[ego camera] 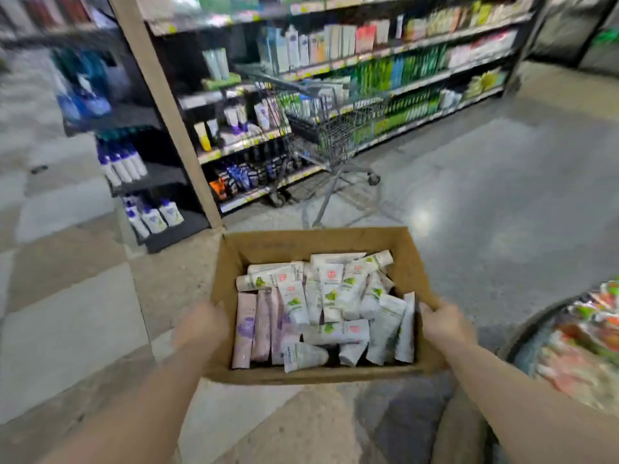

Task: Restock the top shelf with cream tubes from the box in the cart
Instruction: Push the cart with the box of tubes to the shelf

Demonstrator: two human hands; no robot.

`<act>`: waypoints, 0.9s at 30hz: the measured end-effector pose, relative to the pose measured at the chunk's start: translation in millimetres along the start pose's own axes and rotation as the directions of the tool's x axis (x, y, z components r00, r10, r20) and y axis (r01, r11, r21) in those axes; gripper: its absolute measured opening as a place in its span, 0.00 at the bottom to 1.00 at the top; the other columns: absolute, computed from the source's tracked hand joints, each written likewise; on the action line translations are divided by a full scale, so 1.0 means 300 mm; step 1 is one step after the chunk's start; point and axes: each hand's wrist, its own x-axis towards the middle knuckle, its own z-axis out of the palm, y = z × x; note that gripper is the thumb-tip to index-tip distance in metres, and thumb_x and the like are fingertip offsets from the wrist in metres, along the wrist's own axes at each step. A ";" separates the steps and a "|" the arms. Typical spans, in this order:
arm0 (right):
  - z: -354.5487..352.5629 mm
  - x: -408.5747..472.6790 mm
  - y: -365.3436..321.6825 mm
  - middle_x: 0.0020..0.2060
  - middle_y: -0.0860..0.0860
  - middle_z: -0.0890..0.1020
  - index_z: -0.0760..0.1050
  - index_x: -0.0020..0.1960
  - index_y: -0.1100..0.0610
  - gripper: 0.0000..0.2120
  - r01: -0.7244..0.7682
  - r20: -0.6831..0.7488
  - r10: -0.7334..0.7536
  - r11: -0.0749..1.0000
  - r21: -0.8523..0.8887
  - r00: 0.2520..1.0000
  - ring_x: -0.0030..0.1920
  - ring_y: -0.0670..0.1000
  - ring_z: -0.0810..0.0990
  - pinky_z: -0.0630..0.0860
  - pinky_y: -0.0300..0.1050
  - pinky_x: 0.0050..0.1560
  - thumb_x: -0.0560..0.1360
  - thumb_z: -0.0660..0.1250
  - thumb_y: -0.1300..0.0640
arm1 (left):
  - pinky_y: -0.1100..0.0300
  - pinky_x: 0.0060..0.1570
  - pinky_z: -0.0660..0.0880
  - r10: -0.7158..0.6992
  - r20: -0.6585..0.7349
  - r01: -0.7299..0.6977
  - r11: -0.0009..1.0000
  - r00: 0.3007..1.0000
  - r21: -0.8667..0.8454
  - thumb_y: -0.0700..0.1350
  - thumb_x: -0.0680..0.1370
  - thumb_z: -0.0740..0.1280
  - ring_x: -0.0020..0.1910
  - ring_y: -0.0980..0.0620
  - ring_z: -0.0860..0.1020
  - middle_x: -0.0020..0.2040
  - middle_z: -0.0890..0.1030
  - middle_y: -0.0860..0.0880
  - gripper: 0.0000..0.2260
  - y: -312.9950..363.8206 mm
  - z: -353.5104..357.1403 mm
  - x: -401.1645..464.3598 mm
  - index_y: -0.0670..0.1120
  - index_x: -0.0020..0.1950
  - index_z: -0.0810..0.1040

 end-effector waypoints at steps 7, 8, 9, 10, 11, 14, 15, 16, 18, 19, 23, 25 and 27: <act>-0.423 0.344 -0.328 0.59 0.58 0.79 0.76 0.59 0.57 0.16 0.154 -0.061 -0.155 0.988 -0.016 0.986 0.59 0.61 0.77 0.71 0.49 0.57 0.81 0.57 0.49 | 0.53 0.43 0.75 0.238 -0.071 -0.219 0.954 0.969 0.205 0.47 0.82 0.55 0.42 0.46 0.76 0.46 0.78 0.44 0.13 0.541 -0.324 0.305 0.40 0.51 0.76; -0.478 0.416 -0.373 0.57 0.57 0.80 0.77 0.58 0.56 0.15 0.173 -0.060 -0.176 0.984 -0.044 0.983 0.57 0.60 0.77 0.71 0.48 0.54 0.80 0.57 0.49 | 0.54 0.41 0.75 0.242 -0.077 -0.224 0.956 0.967 0.192 0.47 0.81 0.56 0.40 0.46 0.76 0.44 0.78 0.45 0.13 0.615 -0.345 0.364 0.41 0.49 0.76; -0.530 0.486 -0.421 0.55 0.56 0.80 0.77 0.57 0.56 0.15 0.180 -0.056 -0.184 0.981 -0.068 0.981 0.54 0.59 0.78 0.71 0.46 0.51 0.80 0.58 0.49 | 0.55 0.40 0.76 0.237 -0.080 -0.221 0.960 0.968 0.172 0.48 0.80 0.57 0.40 0.47 0.76 0.43 0.79 0.46 0.12 0.687 -0.365 0.426 0.43 0.47 0.76; -0.576 0.555 -0.467 0.53 0.55 0.80 0.77 0.57 0.56 0.15 0.187 -0.049 -0.191 0.979 -0.085 0.980 0.53 0.58 0.78 0.71 0.45 0.50 0.80 0.58 0.49 | 0.56 0.41 0.76 0.245 -0.086 -0.229 0.960 0.966 0.164 0.48 0.79 0.57 0.40 0.47 0.77 0.43 0.80 0.47 0.11 0.761 -0.385 0.492 0.45 0.47 0.76; -0.614 0.627 -0.509 0.54 0.55 0.80 0.77 0.57 0.56 0.15 0.192 -0.047 -0.198 0.976 -0.105 0.979 0.53 0.57 0.78 0.71 0.45 0.49 0.79 0.58 0.49 | 0.56 0.41 0.76 0.251 -0.076 -0.235 0.956 0.965 0.177 0.48 0.79 0.57 0.40 0.47 0.77 0.43 0.80 0.48 0.11 0.830 -0.399 0.555 0.46 0.47 0.77; -0.715 0.827 -0.627 0.50 0.53 0.81 0.76 0.50 0.54 0.13 0.191 -0.064 -0.202 0.971 -0.146 0.977 0.48 0.56 0.79 0.72 0.44 0.46 0.78 0.58 0.48 | 0.57 0.36 0.74 0.256 -0.037 -0.245 0.950 0.966 0.196 0.45 0.79 0.57 0.39 0.49 0.78 0.39 0.79 0.48 0.10 1.028 -0.443 0.704 0.45 0.43 0.77; -0.742 0.903 -0.665 0.48 0.53 0.82 0.76 0.47 0.54 0.13 0.176 -0.071 -0.187 0.974 -0.142 0.980 0.46 0.56 0.79 0.74 0.45 0.46 0.77 0.58 0.47 | 0.56 0.36 0.74 0.259 -0.026 -0.249 0.949 0.966 0.196 0.43 0.78 0.58 0.40 0.47 0.80 0.40 0.80 0.46 0.10 1.094 -0.460 0.748 0.45 0.40 0.75; -0.770 0.977 -0.708 0.47 0.53 0.82 0.77 0.47 0.55 0.14 0.157 -0.081 -0.170 0.977 -0.142 0.982 0.45 0.55 0.79 0.75 0.47 0.46 0.77 0.58 0.47 | 0.55 0.35 0.74 0.266 -0.027 -0.257 0.947 0.963 0.193 0.42 0.78 0.58 0.41 0.45 0.81 0.40 0.81 0.44 0.10 1.165 -0.471 0.803 0.44 0.39 0.75; -0.831 1.116 -0.802 0.47 0.54 0.82 0.77 0.48 0.55 0.14 0.153 -0.091 -0.170 0.974 -0.167 0.981 0.46 0.55 0.79 0.75 0.46 0.45 0.78 0.58 0.48 | 0.57 0.35 0.72 0.290 -0.029 -0.281 0.944 0.957 0.171 0.41 0.78 0.58 0.42 0.45 0.80 0.44 0.81 0.43 0.08 1.305 -0.498 0.914 0.43 0.44 0.76; -0.867 1.185 -0.856 0.46 0.54 0.81 0.77 0.47 0.56 0.14 0.154 -0.096 -0.175 0.969 -0.192 0.980 0.46 0.55 0.79 0.74 0.46 0.45 0.78 0.58 0.48 | 0.56 0.38 0.71 0.308 -0.033 -0.300 0.941 0.951 0.157 0.42 0.79 0.58 0.43 0.45 0.79 0.48 0.81 0.43 0.09 1.385 -0.512 0.980 0.41 0.49 0.77; -1.009 1.456 -1.063 0.46 0.57 0.81 0.78 0.47 0.59 0.17 0.120 -0.121 -0.165 0.941 -0.315 0.979 0.50 0.57 0.79 0.73 0.47 0.45 0.81 0.55 0.50 | 0.57 0.44 0.69 0.433 -0.042 -0.423 0.893 0.900 0.153 0.42 0.80 0.60 0.43 0.46 0.71 0.37 0.73 0.47 0.12 1.718 -0.571 1.237 0.38 0.57 0.78; -1.084 1.585 -1.163 0.48 0.59 0.81 0.78 0.50 0.61 0.18 0.088 -0.159 -0.139 0.952 -0.294 0.977 0.50 0.57 0.79 0.72 0.46 0.43 0.82 0.55 0.51 | 0.56 0.42 0.70 0.488 -0.035 -0.474 0.860 0.872 0.188 0.39 0.78 0.59 0.40 0.46 0.72 0.33 0.68 0.49 0.09 1.881 -0.624 1.363 0.39 0.51 0.79; -1.150 1.722 -1.240 0.46 0.58 0.80 0.78 0.49 0.61 0.17 0.084 -0.238 -0.139 0.970 -0.228 0.961 0.46 0.56 0.77 0.72 0.45 0.42 0.81 0.57 0.51 | 0.58 0.33 0.70 0.563 -0.025 -0.540 0.803 0.826 0.251 0.34 0.75 0.59 0.31 0.49 0.70 0.31 0.69 0.47 0.08 2.043 -0.656 1.493 0.40 0.42 0.77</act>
